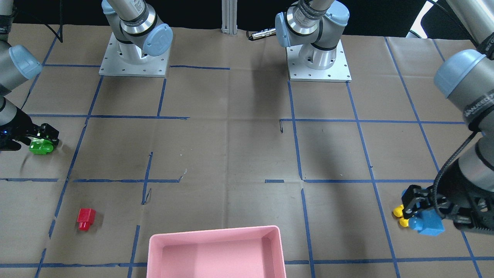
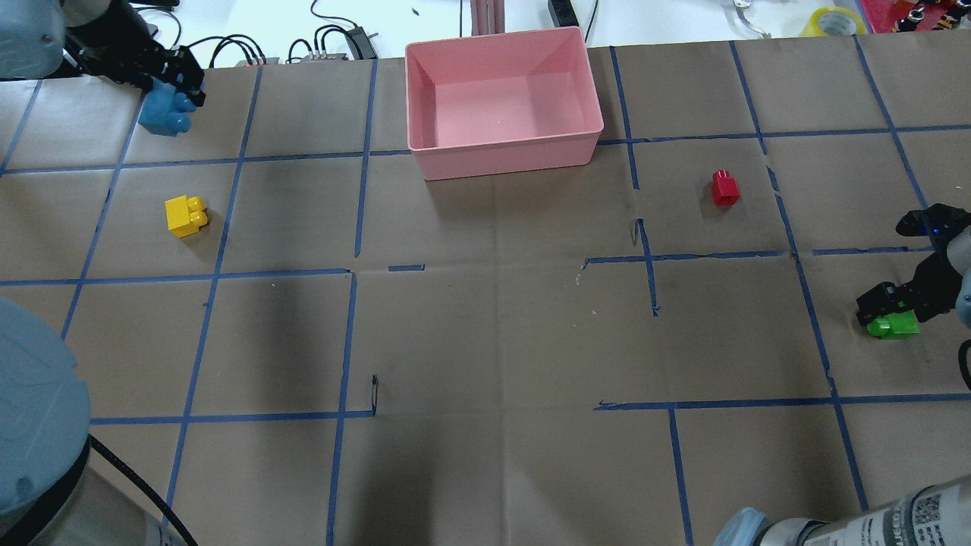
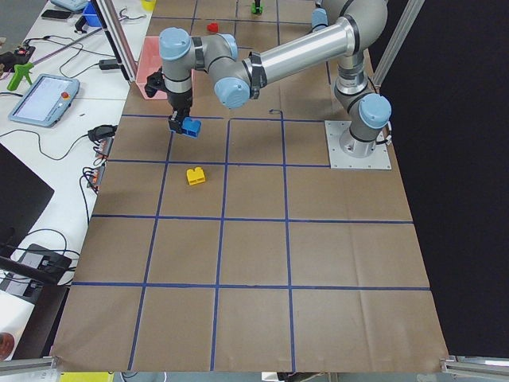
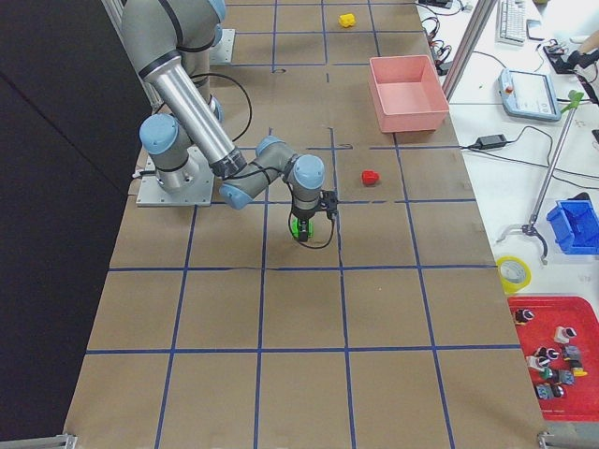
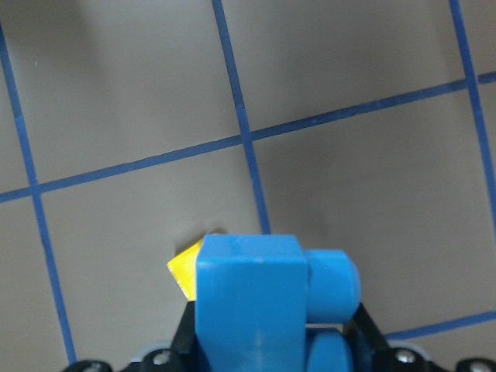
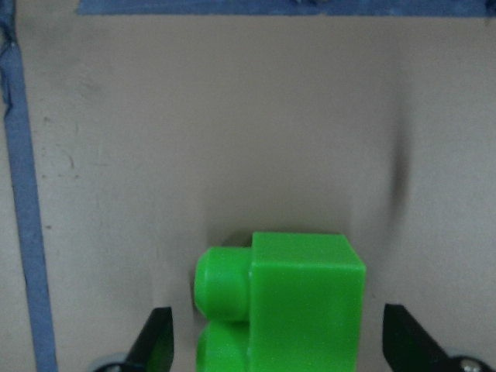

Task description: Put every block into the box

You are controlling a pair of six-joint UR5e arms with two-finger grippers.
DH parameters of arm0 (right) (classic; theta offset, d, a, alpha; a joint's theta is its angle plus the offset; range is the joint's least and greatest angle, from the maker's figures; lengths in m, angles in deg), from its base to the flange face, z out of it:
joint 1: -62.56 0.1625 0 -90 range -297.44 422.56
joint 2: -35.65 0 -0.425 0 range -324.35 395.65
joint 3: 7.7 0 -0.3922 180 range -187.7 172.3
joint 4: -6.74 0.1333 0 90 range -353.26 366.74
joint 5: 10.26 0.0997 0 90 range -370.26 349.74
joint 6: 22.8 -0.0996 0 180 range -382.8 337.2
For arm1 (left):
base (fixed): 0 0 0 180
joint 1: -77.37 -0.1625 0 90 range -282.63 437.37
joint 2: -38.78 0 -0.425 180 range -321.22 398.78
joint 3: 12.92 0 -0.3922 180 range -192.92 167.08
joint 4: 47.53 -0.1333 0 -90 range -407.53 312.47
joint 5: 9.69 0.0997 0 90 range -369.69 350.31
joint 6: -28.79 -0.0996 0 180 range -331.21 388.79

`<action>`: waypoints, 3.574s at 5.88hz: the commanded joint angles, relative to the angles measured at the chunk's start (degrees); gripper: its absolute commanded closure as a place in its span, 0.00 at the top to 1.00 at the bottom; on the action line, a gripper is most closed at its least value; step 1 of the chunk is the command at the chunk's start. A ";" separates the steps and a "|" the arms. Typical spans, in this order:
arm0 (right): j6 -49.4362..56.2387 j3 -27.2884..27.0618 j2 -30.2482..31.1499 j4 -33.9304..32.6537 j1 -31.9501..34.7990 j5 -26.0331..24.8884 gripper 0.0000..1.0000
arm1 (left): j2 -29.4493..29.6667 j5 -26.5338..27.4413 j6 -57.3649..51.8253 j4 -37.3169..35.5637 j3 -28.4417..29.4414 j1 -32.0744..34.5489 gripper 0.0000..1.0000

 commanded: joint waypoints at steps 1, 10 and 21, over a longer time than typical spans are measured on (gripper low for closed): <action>0.09 -0.17 0.06 0.71 0.09 -0.64 0.63 | 8.26 -0.89 18.34 0.99 11.06 10.46 0.14; 2.99 13.53 8.68 11.09 8.94 -3.98 0.04 | 24.30 -0.36 39.97 -6.81 21.93 24.50 0.95; -29.44 58.27 -24.97 11.72 49.57 16.32 0.07 | 10.68 -0.27 -2.84 6.72 8.34 -11.00 1.00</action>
